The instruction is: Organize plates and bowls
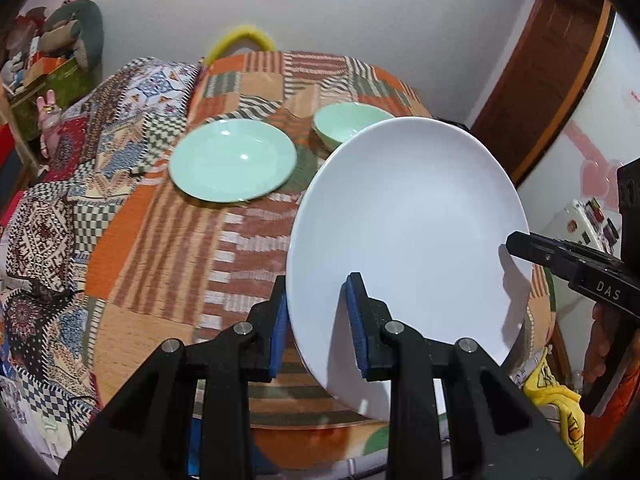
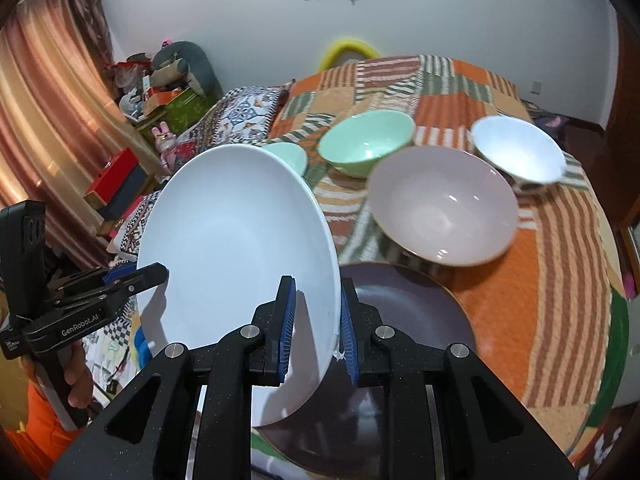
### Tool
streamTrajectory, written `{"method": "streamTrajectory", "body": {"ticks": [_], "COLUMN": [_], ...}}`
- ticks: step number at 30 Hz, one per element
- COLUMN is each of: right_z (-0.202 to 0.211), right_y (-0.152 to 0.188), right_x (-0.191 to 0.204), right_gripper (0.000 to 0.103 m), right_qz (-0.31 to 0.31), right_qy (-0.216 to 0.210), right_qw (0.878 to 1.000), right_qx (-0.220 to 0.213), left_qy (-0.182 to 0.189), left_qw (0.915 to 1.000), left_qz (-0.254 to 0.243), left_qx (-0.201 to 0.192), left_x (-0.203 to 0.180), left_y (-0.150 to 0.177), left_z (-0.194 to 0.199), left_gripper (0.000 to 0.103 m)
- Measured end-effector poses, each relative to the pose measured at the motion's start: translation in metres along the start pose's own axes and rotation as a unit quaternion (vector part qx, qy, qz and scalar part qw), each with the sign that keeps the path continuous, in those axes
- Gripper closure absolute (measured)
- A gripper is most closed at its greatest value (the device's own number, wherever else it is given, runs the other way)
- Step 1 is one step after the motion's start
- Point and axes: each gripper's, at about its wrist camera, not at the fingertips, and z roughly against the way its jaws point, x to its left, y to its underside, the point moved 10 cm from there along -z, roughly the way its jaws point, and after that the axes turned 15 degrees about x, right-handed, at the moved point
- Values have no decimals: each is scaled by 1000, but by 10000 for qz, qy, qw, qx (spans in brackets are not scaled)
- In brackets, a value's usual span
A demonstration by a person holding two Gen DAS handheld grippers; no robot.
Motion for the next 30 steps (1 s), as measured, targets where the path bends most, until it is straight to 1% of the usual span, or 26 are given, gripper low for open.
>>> {"method": "streamTrajectory", "body": {"ticks": [8,16,23,30], "right_z": [10,10,9,5], "right_y": [23,42,51,60], "right_x": [-29,-53,-69,-72], "right_gripper": [83,83,83,83], "right_qz": [-342,-642,-811,-916], "right_qy": [-6,47,114,70], "right_qw": [9994,9979,9966,9957], "right_qx": [-43,19,55,109], "left_qy": [23,44,-24,-21], "left_qw": [9992,9974,9955,9943], "left_qz": [-276,-462,-627,-559], "left_qx": [286,547,714,906], "left_x": [-32,-53,-63,-65], "left_y": [2,5,7,13], "left_z": [-19,-41,-55,-66], "left_gripper": [75,74,73,70]}}
